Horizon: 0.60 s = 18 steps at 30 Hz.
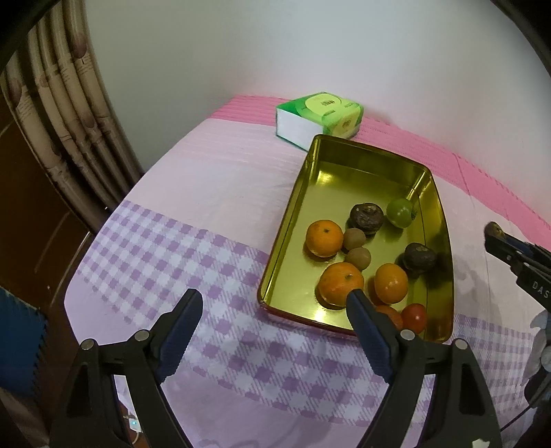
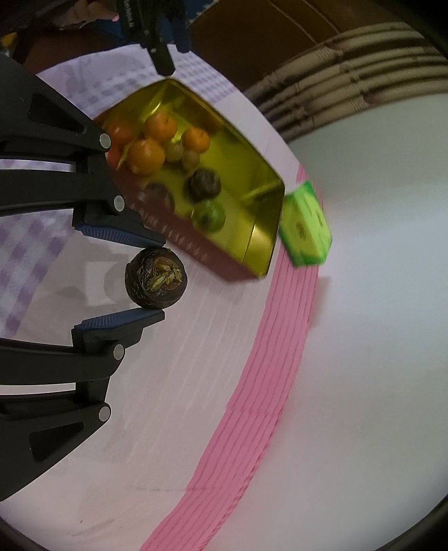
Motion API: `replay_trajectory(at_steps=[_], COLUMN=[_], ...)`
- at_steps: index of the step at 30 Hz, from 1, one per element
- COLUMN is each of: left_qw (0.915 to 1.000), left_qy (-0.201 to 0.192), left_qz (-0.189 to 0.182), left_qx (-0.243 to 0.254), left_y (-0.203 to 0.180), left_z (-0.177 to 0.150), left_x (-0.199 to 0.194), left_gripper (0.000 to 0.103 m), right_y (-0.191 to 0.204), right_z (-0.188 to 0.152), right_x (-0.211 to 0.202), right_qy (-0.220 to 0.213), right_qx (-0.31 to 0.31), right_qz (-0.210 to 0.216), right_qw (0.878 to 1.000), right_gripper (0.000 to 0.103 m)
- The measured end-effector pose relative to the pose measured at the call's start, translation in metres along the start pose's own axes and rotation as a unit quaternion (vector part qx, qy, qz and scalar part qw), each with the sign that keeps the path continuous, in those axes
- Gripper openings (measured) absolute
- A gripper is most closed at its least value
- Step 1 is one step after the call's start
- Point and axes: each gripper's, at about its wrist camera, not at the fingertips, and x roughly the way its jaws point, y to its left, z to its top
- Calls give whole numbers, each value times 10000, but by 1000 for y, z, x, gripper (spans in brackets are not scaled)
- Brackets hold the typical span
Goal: Organize fruits
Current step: 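Lower the dark brown fruit into the tin and open the right gripper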
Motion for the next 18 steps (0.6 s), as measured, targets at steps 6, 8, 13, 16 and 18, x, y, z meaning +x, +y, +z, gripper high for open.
replay_trajectory(at_steps=[6,8,13,16,18], left_qw=[10000,10000,9998,9998,9997], left_qy=[24,38,46,49,50], left_qz=[19,23,183,151,191], left_qx=[-4,-67,-90,-121,-125], left_y=[5,8,12,13,15], left_z=[-3,-4,-6,-6,-6], left_x=[-3,-3,-3,-2,-1], left_gripper=[84,84,84,84,84], right_y=[33,43,62,70,74], right_z=[9,11,17,20,21], right_x=[11,18,34,43,48], right_qy=[51,93,188,245,290], right_qx=[-251,-349,-491,-592,-660], right_qz=[185,205,233,250,235], right_qw=[9995,9991,9983,9976,9971], right_gripper=[37,37,37,37,37])
